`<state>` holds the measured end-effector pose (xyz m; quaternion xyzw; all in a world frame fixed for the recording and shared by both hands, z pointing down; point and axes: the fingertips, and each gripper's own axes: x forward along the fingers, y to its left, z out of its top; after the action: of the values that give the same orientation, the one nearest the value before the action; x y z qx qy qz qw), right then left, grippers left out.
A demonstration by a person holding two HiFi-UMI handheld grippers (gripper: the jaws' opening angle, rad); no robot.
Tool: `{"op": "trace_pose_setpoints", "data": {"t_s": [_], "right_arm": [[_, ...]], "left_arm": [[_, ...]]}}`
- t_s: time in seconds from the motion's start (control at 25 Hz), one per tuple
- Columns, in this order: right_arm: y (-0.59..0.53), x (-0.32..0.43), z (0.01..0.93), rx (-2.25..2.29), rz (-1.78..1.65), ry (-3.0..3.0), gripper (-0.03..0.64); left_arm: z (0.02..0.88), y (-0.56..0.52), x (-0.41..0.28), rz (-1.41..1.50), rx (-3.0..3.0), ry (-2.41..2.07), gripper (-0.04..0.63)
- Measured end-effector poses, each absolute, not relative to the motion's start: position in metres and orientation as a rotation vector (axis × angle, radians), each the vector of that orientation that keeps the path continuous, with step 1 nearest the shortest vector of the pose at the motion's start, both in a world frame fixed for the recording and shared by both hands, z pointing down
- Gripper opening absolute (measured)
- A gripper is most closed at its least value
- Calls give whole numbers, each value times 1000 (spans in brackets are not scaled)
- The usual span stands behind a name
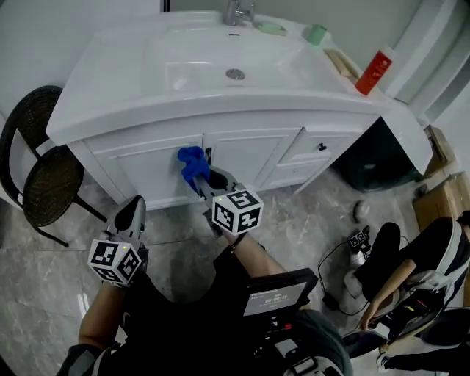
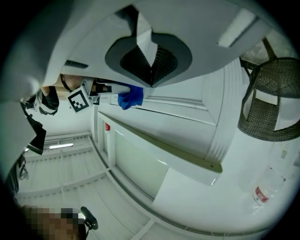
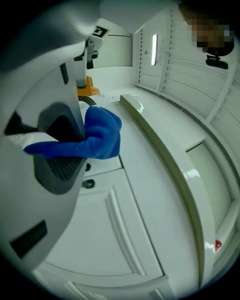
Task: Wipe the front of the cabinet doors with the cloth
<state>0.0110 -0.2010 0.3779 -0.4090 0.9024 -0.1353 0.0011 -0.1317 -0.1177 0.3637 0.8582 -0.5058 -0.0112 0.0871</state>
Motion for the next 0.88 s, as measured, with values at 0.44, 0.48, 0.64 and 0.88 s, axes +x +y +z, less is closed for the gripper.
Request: {"op": "trace_pose_setpoints", "data": {"t_s": [0.44, 0.48, 0.64, 0.88], "right_arm": [[-230, 39, 345, -1344, -319, 2753, 49], [-232, 41, 345, -1346, -310, 2755, 49], [-239, 62, 349, -1376, -305, 2735, 49], [-248, 118, 352, -1465, -295, 2680, 49]], "left_arm": [[369, -99, -92, 9, 2620, -1393, 3], [371, -99, -93, 12, 2611, -1401, 3], [375, -101, -91, 15, 2589, -1423, 3], [386, -101, -71, 45, 2582, -1410, 3]]}}
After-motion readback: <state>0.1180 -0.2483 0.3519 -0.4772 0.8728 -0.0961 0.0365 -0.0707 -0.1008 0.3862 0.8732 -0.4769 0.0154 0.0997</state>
